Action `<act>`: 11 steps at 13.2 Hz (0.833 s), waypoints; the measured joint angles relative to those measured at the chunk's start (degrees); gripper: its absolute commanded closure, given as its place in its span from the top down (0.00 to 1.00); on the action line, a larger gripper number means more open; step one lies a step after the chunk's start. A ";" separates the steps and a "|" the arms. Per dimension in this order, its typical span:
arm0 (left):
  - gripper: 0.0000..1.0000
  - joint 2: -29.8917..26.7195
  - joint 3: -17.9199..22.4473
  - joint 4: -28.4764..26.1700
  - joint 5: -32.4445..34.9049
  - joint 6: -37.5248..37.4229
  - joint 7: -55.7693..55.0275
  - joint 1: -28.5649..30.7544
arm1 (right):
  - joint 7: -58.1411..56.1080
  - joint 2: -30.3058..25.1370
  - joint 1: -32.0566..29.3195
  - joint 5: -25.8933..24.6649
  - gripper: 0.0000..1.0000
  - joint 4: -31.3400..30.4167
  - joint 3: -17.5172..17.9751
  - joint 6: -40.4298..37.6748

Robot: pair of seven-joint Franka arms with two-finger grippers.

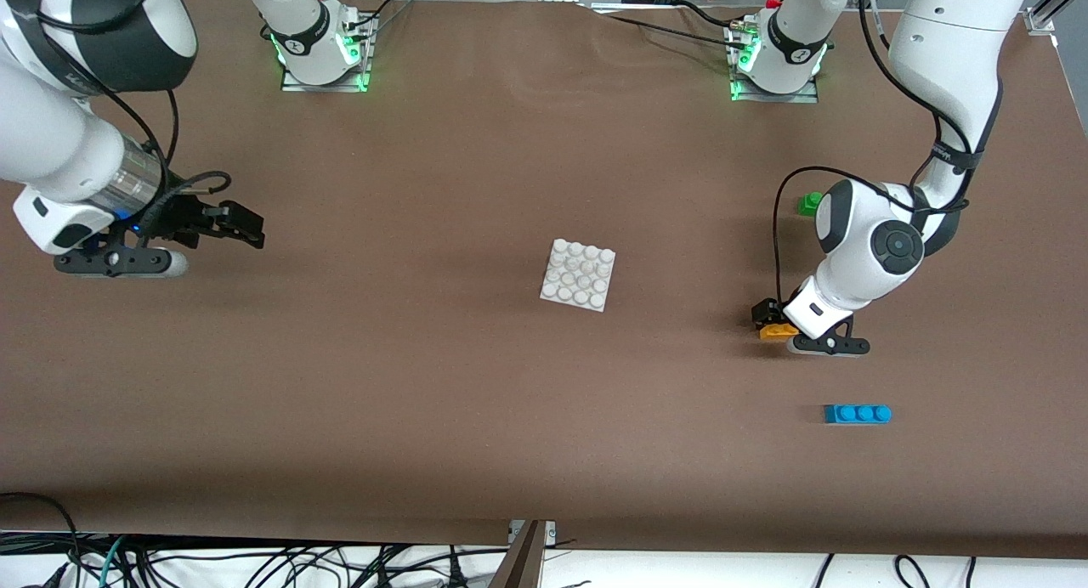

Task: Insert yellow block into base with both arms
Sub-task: 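Lower the left gripper onto the yellow block while the right gripper withdraws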

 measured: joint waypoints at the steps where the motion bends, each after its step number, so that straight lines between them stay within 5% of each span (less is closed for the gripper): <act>1: 0.96 0.11 0.00 0.00 1.85 0.28 -0.04 -0.06 | -0.67 -1.35 -1.41 -0.02 1.00 -1.27 1.20 0.00; 11: 0.81 0.24 0.01 -0.09 3.49 0.52 -0.05 -0.06 | -2.65 -6.86 -4.79 -3.60 1.00 -3.87 4.28 -2.53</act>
